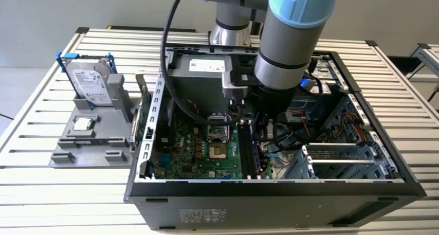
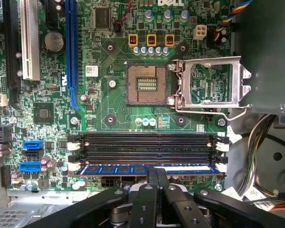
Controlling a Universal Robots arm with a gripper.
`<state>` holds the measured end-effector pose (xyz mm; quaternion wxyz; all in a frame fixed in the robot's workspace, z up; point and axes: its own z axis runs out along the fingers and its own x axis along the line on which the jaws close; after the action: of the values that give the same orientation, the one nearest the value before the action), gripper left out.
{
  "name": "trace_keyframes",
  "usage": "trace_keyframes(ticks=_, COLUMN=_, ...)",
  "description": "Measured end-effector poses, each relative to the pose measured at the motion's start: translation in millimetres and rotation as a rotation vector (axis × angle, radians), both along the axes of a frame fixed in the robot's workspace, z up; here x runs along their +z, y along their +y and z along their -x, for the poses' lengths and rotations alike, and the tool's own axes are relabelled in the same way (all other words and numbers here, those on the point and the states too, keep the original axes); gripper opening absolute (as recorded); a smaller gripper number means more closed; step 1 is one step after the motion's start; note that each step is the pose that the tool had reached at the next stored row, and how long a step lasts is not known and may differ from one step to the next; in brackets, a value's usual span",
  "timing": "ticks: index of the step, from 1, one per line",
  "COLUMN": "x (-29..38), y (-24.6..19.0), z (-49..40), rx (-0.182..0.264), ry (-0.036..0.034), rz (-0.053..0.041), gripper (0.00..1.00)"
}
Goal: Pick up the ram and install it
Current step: 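Press down the ram until it locks into place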
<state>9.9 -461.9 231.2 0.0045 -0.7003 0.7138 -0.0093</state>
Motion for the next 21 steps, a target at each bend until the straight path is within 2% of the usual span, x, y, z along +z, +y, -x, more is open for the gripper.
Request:
trace_keyframes(ticks=16, x=-13.5, y=0.0, z=0.1, rx=0.0, ry=0.0002, rz=0.001, gripper=0.0)
trace_keyframes(ticks=21, x=-14.1, y=0.1, z=0.1, rx=0.0, ry=0.0002, rz=0.0009, gripper=0.0)
